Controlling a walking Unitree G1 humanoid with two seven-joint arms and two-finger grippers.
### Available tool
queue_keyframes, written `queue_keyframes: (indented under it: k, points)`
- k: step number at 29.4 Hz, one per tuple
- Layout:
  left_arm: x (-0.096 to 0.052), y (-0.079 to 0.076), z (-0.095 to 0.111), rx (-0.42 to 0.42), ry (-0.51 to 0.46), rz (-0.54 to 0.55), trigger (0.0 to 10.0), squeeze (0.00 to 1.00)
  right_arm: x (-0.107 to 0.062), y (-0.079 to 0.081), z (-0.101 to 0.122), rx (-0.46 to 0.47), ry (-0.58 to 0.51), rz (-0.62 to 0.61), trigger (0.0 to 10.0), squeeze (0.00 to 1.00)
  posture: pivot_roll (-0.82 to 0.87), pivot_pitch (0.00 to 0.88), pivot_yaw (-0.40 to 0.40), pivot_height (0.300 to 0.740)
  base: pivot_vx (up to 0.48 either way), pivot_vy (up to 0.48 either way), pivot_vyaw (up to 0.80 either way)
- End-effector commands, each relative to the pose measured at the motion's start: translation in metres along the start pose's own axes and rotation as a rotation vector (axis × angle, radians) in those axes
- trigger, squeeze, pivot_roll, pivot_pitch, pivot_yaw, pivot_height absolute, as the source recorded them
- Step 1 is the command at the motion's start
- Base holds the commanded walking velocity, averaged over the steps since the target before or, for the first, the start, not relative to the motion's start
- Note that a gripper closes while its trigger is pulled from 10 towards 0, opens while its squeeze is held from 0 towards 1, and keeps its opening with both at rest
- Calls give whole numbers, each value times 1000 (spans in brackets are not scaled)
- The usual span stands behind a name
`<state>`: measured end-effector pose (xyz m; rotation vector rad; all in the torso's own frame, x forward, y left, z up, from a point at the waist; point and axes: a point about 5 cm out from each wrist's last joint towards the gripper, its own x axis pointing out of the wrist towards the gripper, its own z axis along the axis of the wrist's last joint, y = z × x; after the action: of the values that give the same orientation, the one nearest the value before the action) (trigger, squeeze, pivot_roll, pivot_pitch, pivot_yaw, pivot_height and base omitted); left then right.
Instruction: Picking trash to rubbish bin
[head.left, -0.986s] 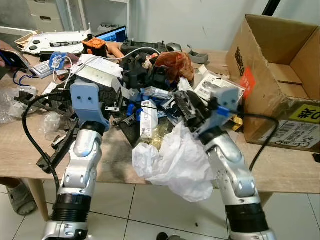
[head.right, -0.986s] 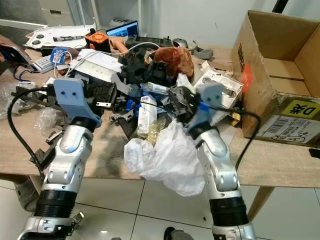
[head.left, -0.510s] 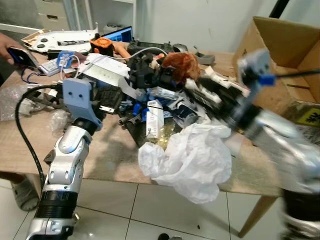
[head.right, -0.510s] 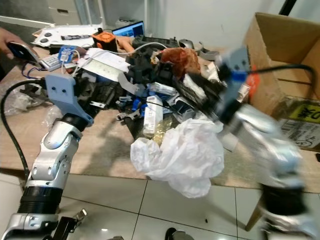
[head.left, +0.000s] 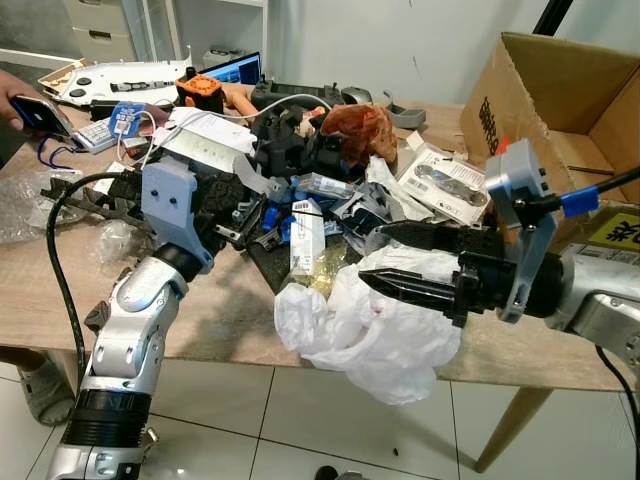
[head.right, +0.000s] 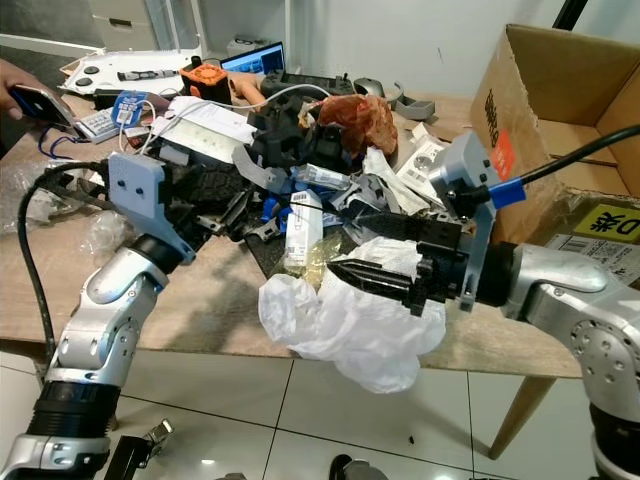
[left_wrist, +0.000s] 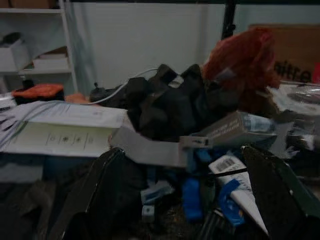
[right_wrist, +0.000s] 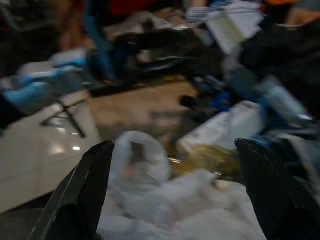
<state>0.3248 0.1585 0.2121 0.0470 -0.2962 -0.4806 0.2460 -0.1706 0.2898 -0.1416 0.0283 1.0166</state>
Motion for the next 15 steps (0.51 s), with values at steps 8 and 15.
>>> queue_keyframes:
  k: [8, 15]
  points:
    - [3, -4, -14, 4, 61, 52, 10000, 0, -10, 2, -2, -27, 146, -2, 10000, 0, -26, 91, -37, 740, 0, 0, 0]
    - [10, -6, -17, 1, 75, 48, 10000, 0, -13, 11, -9, 16, 179, 41, 10000, 0, -34, 69, -38, 740, 0, 0, 0]
